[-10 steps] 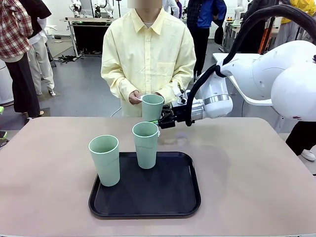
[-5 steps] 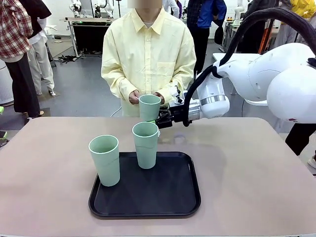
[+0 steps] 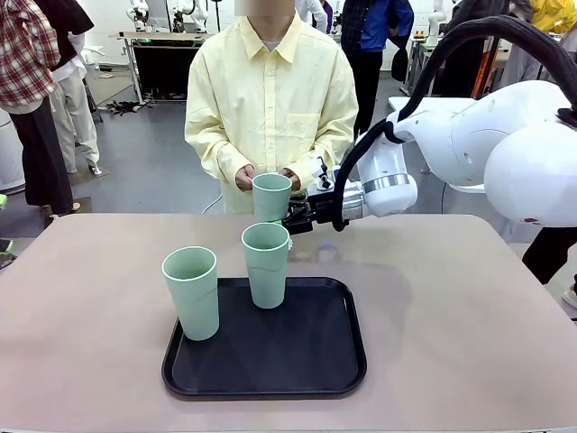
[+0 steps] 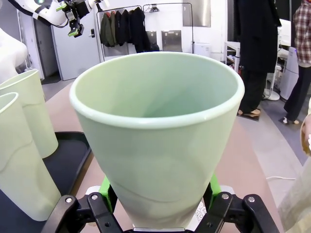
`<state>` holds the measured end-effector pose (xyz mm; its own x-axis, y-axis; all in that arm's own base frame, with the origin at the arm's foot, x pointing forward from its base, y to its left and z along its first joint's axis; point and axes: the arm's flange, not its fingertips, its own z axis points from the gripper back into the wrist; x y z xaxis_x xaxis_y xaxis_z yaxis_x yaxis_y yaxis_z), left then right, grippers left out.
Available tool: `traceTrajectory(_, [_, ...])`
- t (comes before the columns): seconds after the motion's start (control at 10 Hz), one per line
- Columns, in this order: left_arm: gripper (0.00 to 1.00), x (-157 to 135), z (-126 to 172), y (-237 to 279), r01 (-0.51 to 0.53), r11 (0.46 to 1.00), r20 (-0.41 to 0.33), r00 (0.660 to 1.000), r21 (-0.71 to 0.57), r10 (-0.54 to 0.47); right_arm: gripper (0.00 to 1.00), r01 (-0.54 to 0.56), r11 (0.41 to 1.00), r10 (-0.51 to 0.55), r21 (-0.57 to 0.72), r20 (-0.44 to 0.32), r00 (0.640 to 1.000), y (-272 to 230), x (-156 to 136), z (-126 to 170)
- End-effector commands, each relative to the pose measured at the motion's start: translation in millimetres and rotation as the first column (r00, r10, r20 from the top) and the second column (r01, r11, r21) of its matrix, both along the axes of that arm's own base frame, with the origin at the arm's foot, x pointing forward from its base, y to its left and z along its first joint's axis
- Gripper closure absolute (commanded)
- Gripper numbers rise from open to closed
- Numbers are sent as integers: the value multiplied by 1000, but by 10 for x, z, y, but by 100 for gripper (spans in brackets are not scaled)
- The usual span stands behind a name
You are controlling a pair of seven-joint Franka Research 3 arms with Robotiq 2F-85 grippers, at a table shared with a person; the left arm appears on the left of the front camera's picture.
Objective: Place coasters on the table and set cups on them.
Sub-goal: Pick up one Reusable plastic cup and place it on a coaster set by the human.
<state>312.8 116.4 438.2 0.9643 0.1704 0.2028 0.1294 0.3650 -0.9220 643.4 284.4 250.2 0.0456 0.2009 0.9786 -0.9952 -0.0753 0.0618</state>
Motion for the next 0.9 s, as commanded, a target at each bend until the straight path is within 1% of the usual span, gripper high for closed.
traceTrajectory(0.0, [0,1,8,7,0,1000,12,1000,-12,0,18,24,1000,-25,-10,-4,1000,38,84,-3])
traceTrajectory(0.2, [0,1,8,7,0,1000,12,1000,-12,0,18,28,1000,-28,-14,1,1000,16,96,-18])
traceTrajectory(0.8, [0,1,8,7,0,1000,12,1000,-12,0,18,36,998,-38,-45,-29,999,0,114,-142])
